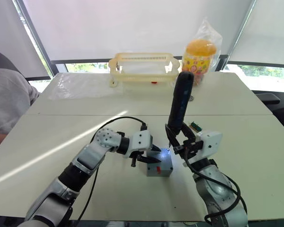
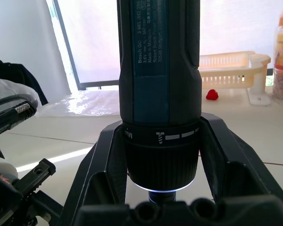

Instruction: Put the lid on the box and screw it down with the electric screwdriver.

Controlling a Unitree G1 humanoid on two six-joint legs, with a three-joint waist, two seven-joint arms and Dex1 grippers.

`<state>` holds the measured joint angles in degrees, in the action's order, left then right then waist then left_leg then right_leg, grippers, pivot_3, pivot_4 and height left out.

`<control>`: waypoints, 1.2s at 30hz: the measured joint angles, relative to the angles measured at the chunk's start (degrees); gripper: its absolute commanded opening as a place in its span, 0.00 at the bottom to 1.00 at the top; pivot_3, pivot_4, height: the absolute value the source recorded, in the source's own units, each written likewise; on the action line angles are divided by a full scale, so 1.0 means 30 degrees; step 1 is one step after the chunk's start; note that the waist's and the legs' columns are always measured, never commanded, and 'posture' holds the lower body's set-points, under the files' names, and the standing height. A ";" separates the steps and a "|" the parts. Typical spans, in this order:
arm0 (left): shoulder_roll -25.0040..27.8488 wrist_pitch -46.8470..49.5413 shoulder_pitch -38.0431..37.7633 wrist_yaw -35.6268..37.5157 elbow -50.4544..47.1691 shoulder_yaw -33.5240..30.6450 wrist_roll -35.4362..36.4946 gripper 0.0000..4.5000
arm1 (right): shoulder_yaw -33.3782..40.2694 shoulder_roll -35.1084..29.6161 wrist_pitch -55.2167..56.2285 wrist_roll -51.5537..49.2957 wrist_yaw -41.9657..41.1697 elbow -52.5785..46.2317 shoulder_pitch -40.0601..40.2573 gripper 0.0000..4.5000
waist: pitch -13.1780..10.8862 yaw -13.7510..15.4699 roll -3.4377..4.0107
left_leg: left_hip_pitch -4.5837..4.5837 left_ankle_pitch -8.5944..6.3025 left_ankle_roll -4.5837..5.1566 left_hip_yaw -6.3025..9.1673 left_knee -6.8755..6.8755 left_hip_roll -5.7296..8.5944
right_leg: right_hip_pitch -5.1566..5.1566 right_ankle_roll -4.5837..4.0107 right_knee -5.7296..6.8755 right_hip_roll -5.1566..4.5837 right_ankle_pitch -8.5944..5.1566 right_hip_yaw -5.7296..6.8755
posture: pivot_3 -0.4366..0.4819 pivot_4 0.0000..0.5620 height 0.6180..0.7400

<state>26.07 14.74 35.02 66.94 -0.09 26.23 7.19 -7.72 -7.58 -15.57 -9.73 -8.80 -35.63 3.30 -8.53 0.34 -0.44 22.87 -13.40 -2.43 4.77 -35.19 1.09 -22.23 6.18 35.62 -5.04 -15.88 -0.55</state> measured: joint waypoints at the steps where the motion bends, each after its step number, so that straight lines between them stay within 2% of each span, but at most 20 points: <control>1: -0.0001 0.0000 0.0000 -0.0002 0.0000 0.0000 0.0000 0.40 | -0.0017 0.0000 0.0000 0.0001 0.0000 0.0000 0.0062 0.38 | 0.0000 0.0002 -0.0001 | -0.0001 0.0000 0.0000 0.0000 -0.0001 0.0000 | 0.0000 0.0001 0.0004 0.0000 -0.0001 0.0000 | 0.48 0.27 1.00; 21: 0.0024 0.0005 -0.0031 -0.0082 0.0003 -0.0001 0.0000 0.40 | -0.0442 0.0356 0.0847 0.0245 -0.0010 0.0613 0.0311 0.38 | 0.0002 -0.0001 -0.0003 | -0.0064 0.0000 0.0000 -0.0007 0.0001 0.0000 | 0.0042 0.0014 0.0033 0.0000 -0.0012 -0.0009 | 0.48 0.27 1.00; 36: 0.0044 0.0008 -0.0147 -0.0259 0.0003 0.0000 -0.0003 0.40 | -0.0568 -0.0079 0.3520 0.1482 -0.0303 0.1982 0.0588 0.38 | 0.0010 -0.0018 -0.0014 | -0.0152 -0.0001 0.0000 -0.0002 0.0004 0.0000 | 0.0128 0.0027 0.0046 -0.0002 -0.0030 -0.0016 | 0.48 0.27 1.00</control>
<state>26.20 14.76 34.58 66.17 -0.08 26.23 7.18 -9.42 -7.82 -5.01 -5.29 -9.71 -29.68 5.07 -8.50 0.28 -0.48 22.41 -13.41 -2.43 4.76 -35.17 1.09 -21.85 6.26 35.76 -5.05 -15.97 -0.60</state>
